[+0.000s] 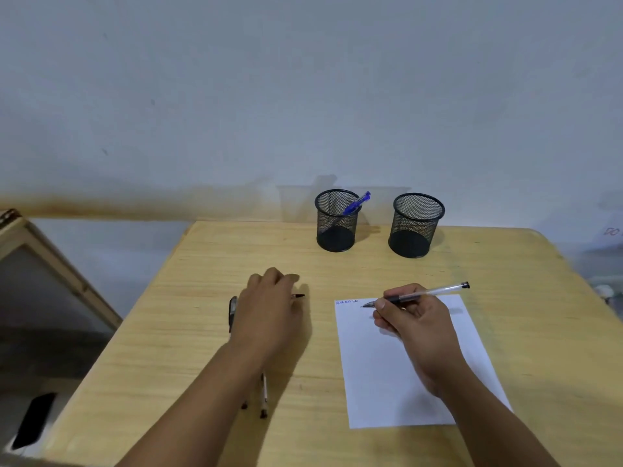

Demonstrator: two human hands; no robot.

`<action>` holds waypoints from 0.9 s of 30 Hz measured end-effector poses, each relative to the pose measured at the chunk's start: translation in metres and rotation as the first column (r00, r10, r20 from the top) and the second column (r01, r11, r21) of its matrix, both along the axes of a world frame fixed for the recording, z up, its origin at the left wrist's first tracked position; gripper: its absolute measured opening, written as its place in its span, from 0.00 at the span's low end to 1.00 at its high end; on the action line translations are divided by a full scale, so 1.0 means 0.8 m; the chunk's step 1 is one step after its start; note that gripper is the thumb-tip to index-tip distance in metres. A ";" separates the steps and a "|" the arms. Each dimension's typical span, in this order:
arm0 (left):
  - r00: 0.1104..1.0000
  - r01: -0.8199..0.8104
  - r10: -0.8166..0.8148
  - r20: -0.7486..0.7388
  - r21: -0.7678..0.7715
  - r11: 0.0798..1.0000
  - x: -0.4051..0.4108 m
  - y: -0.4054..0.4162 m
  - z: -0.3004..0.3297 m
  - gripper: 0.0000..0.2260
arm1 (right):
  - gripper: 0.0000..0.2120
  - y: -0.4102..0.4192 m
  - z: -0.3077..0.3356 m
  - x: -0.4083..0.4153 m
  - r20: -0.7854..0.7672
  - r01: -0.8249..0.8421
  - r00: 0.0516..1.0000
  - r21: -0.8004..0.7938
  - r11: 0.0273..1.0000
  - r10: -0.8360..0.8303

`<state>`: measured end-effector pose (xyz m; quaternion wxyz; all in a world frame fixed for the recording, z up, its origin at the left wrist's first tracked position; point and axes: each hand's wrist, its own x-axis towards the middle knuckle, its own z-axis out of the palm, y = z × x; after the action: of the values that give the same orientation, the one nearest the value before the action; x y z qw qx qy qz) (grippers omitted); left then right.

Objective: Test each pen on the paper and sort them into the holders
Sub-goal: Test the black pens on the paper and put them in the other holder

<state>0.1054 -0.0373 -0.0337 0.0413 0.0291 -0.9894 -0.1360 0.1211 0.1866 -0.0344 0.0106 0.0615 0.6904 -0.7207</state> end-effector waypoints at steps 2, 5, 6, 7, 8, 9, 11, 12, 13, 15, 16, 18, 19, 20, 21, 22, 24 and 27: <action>0.998 -0.003 0.008 0.063 -0.080 0.997 -0.004 -0.008 0.000 0.20 | 0.03 0.000 0.002 0.003 0.004 -0.003 1.000 0.005 1.000 0.003; 0.997 -0.003 0.011 0.081 -0.095 0.995 -0.008 -0.014 -0.002 0.15 | 0.04 0.001 0.004 0.006 0.014 -0.006 1.000 0.019 1.000 0.005; 0.997 -0.002 0.010 0.077 -0.100 0.995 -0.008 -0.015 -0.002 0.14 | 0.04 0.002 0.005 0.006 0.017 -0.011 1.000 0.025 1.000 0.010; 0.998 -0.003 0.010 0.066 -0.104 0.995 -0.010 -0.016 -0.004 0.13 | 0.05 0.003 0.006 0.007 0.019 -0.015 1.000 0.027 1.000 0.014; 0.999 -0.008 0.012 0.046 -0.093 0.996 -0.010 -0.016 -0.004 0.11 | 0.05 0.004 0.007 0.007 0.020 -0.017 1.000 0.026 1.000 0.017; 1.000 -0.008 0.009 0.026 -0.053 0.999 -0.010 -0.015 -0.003 0.10 | 0.05 0.004 0.009 0.007 0.019 -0.017 1.000 0.020 1.000 0.016; 1.000 -0.003 0.001 0.011 0.129 0.992 -0.006 -0.008 0.003 0.05 | 0.06 0.004 0.013 0.007 0.012 -0.011 1.000 0.002 1.000 0.011; 1.000 -0.003 -0.004 0.028 0.239 0.971 -0.002 -0.002 0.008 0.04 | 0.05 0.004 0.016 0.007 0.007 -0.008 1.000 -0.011 1.000 0.008; 0.999 -0.001 -0.015 0.043 0.341 0.940 0.002 0.004 0.013 0.02 | 0.04 0.004 0.020 0.007 0.001 -0.004 1.000 -0.028 1.000 0.004; 0.998 0.027 -0.054 0.041 0.487 0.873 0.011 0.015 0.019 0.04 | 0.03 0.004 0.028 0.009 -0.022 0.005 1.000 -0.054 0.999 -0.006; 0.997 0.049 -0.074 0.025 0.538 0.841 0.016 0.019 0.022 0.05 | 0.03 0.004 0.032 0.010 -0.038 0.010 0.999 -0.057 0.998 -0.012; 0.994 0.094 -0.108 -0.014 0.605 0.791 0.024 0.027 0.028 0.07 | 0.04 0.005 0.038 0.013 -0.070 0.012 0.997 -0.052 0.999 -0.015; 0.993 0.111 -0.117 -0.032 0.628 0.771 0.026 0.030 0.031 0.08 | 0.04 0.006 0.040 0.015 -0.080 0.008 0.997 -0.049 0.999 -0.012; 0.991 0.126 -0.125 -0.046 0.640 0.758 0.029 0.032 0.033 0.09 | 0.03 0.006 0.042 0.016 -0.086 0.004 0.996 -0.046 0.999 -0.008; 0.990 0.137 -0.132 -0.056 0.646 0.751 0.031 0.034 0.036 0.09 | 0.03 0.006 0.043 0.017 -0.089 0.002 0.996 -0.043 0.999 -0.006; 0.989 0.142 -0.139 -0.055 0.642 0.753 0.033 0.036 0.038 0.07 | 0.03 0.005 0.044 0.017 -0.091 0.001 0.996 -0.039 0.999 -0.004; 0.987 0.150 -0.148 -0.056 0.628 0.763 0.037 0.040 0.041 0.05 | 0.02 0.004 0.046 0.019 -0.094 -0.013 0.996 -0.028 1.000 0.010; 0.983 0.177 -0.164 -0.080 0.635 0.752 0.041 0.044 0.042 0.05 | 0.02 0.001 0.047 0.022 -0.091 -0.051 0.995 0.003 0.999 0.051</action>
<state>0.1382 -0.0022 0.0003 0.0261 -0.0500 -0.8821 -0.4677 0.1391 0.1871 0.0034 -0.0024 0.0108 0.6917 -0.7221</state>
